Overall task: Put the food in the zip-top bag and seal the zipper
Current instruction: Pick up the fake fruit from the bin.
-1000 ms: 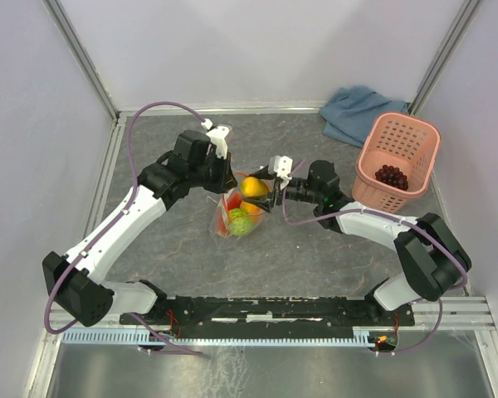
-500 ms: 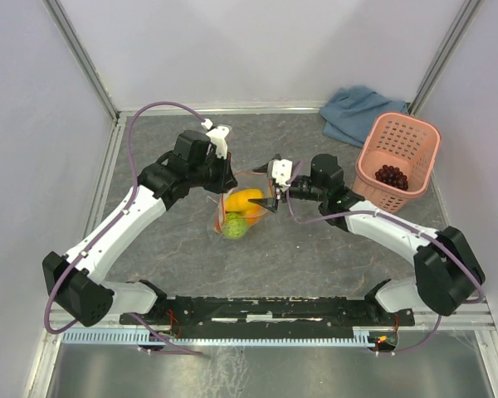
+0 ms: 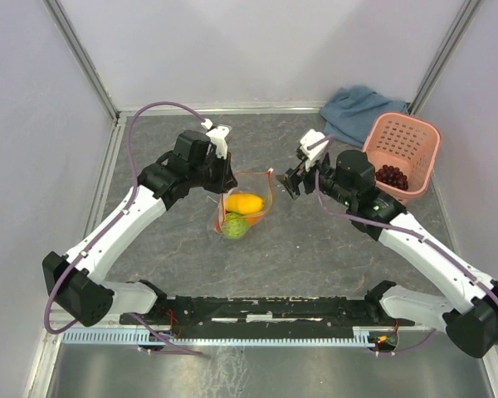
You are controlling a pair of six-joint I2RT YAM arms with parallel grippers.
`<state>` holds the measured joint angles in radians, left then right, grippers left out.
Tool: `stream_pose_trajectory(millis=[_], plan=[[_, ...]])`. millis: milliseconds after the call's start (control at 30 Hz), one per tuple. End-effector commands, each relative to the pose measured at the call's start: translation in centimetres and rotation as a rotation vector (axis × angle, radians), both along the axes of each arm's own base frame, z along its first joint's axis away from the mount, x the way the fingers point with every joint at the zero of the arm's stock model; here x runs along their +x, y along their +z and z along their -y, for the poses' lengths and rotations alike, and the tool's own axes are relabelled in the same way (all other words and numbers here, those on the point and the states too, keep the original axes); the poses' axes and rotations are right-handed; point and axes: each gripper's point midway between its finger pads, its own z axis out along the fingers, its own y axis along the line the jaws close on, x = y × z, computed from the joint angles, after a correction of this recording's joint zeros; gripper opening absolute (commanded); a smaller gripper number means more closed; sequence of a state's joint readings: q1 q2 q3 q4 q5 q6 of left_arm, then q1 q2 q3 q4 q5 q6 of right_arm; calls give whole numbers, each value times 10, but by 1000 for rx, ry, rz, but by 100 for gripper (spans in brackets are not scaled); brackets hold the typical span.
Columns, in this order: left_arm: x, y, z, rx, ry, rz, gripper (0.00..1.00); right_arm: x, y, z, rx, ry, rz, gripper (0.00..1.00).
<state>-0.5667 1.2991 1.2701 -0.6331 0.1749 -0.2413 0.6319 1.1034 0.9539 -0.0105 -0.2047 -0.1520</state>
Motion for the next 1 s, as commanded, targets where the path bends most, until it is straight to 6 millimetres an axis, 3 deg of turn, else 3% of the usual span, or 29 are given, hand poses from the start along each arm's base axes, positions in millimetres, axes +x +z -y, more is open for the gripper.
stream_pose_trajectory(millis=[0,233,433,767,967], plan=[[7,23,1,-31,-12,90,3,3,6,58,-4,-341,-167,85],[9,21,-1,-18,-1,93,3,9,10,134,-77,-686,-253,87],[11,14,-1,-5,3,79,3,29,-4,208,-101,-929,-378,86],[11,16,-3,-3,13,84,3,73,-48,302,-20,-1224,-520,81],[10,17,-3,-5,11,87,3,111,-89,335,76,-1252,-648,76]])
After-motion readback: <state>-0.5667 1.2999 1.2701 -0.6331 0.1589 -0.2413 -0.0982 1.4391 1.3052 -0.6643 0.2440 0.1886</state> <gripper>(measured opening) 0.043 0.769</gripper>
